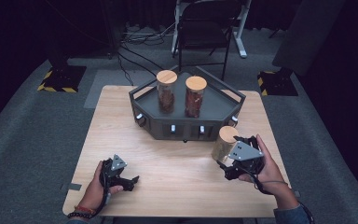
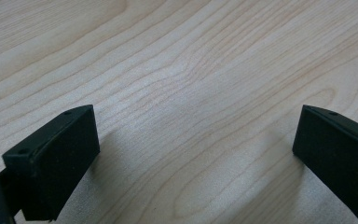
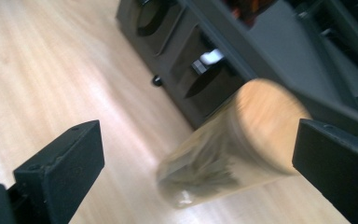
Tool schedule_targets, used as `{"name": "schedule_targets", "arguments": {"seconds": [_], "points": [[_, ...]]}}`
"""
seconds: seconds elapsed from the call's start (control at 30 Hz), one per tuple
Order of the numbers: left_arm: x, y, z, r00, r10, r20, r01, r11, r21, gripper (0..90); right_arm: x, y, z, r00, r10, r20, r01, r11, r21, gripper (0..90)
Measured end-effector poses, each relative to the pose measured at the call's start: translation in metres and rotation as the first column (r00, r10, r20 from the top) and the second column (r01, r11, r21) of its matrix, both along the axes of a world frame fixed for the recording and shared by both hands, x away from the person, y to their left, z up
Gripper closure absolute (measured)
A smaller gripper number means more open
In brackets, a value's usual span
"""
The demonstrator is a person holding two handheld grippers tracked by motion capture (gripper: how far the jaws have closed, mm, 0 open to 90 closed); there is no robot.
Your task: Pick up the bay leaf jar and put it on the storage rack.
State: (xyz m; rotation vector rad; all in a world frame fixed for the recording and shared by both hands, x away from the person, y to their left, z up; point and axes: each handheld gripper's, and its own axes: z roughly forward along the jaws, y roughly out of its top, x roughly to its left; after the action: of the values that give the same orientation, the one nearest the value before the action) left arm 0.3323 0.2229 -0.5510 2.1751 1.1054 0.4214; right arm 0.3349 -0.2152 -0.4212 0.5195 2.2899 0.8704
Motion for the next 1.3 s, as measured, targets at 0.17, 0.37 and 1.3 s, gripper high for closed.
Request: {"name": "schedule_targets", "arguments": {"seconds": [0.17, 0.37, 1.3], "points": [[0.000, 0.000, 0.000, 1.0000, -0.001, 0.000, 0.001, 1.0000, 0.001, 0.3, -0.008, -0.009, -0.020, 0.9996, 0.002, -0.030, -0.001, 0.999, 0.034, 1.9], [0.000, 0.000, 0.000, 1.0000, 0.000, 0.000, 0.000, 1.0000, 0.000, 0.3, -0.012, -0.022, -0.045, 0.9970, -0.013, -0.076, 0.016, 0.999, 0.032, 1.9], [0.000, 0.000, 0.000, 1.0000, -0.001, 0.000, 0.001, 1.0000, 0.001, 0.3, -0.005, -0.080, -0.119, 0.9380, -0.206, -0.278, 0.226, 0.973, 0.038, 2.0]]}}
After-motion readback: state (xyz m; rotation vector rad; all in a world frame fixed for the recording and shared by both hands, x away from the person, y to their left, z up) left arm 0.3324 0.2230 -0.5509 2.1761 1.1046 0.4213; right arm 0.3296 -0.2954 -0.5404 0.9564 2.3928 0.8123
